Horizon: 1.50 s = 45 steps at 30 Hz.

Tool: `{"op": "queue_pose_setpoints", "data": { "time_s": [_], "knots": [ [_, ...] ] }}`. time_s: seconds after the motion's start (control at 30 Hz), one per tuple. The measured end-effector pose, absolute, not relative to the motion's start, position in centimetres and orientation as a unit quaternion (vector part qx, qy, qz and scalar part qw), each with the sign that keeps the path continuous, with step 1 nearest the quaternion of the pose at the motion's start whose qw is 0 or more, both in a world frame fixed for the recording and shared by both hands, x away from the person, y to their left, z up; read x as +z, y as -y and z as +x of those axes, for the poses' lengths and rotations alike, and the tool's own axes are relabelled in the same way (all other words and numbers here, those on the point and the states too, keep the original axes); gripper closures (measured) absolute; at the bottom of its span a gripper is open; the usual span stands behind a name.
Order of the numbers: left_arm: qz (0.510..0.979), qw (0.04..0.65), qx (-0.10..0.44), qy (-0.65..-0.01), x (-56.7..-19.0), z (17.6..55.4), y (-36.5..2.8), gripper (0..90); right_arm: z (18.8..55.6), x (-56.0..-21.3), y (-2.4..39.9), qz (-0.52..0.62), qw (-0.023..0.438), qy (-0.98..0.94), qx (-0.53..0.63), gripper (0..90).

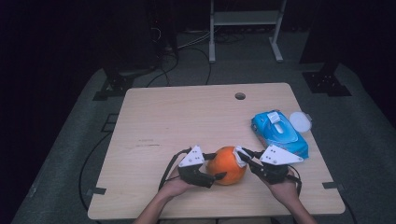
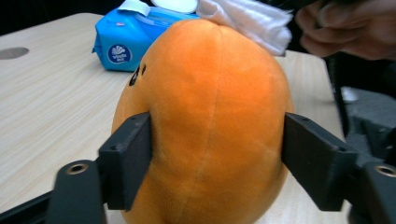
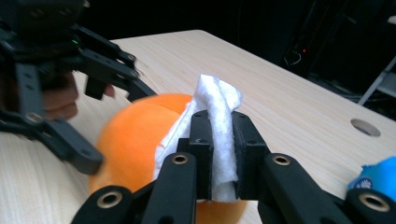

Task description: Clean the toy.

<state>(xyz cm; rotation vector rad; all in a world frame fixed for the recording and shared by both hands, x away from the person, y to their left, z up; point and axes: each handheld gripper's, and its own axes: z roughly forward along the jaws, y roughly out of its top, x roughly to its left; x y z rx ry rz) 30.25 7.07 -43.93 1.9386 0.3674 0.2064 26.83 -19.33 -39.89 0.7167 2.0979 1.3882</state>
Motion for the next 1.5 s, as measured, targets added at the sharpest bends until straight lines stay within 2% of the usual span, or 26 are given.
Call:
{"op": "queue_pose_setpoints", "data": {
  "time_s": [0.3,0.53,0.6,0.67,0.73,0.83,1.0,1.13,1.5],
  "knots": [
    [0.827,0.534,0.101,-0.143,-44.2,29.5,-6.4,29.7,24.9,-39.6,15.4,0.201,0.256,-0.801,0.503,79.3],
    [0.822,0.547,0.087,-0.133,-44.4,29.3,-6.3,30.1,26.7,-39.4,18.9,0.254,0.271,-0.78,0.504,79.3],
    [0.817,0.555,0.086,-0.13,-44.0,29.5,-6.3,28.0,27.1,-39.7,19.8,0.261,0.265,-0.779,0.505,79.3],
    [0.815,0.551,0.089,-0.152,-43.7,29.9,-6.3,18.4,27.0,-39.7,20.1,0.263,0.266,-0.781,0.5,79.4],
    [0.821,0.545,0.079,-0.153,-44.1,30.1,-6.2,15.5,26.9,-39.5,20.1,0.258,0.244,-0.785,0.508,79.3],
    [0.827,0.539,0.084,-0.135,-44.5,29.7,-6.0,23.1,26.6,-39.5,19.3,0.242,0.231,-0.793,0.509,79.3],
    [0.84,0.523,0.096,-0.106,-44.5,29.0,-5.7,27.8,26.5,-39.3,18.7,0.228,0.208,-0.801,0.513,79.2],
    [0.842,0.52,0.104,-0.101,-44.6,28.8,-5.6,29.5,26.6,-39.3,18.2,0.217,0.221,-0.808,0.501,79.2],
    [0.837,0.528,0.085,-0.115,-44.7,29.5,-6.3,30.5,28.3,-40.8,22.0,0.282,0.213,-0.8,0.486,79.4]
  ]
}}
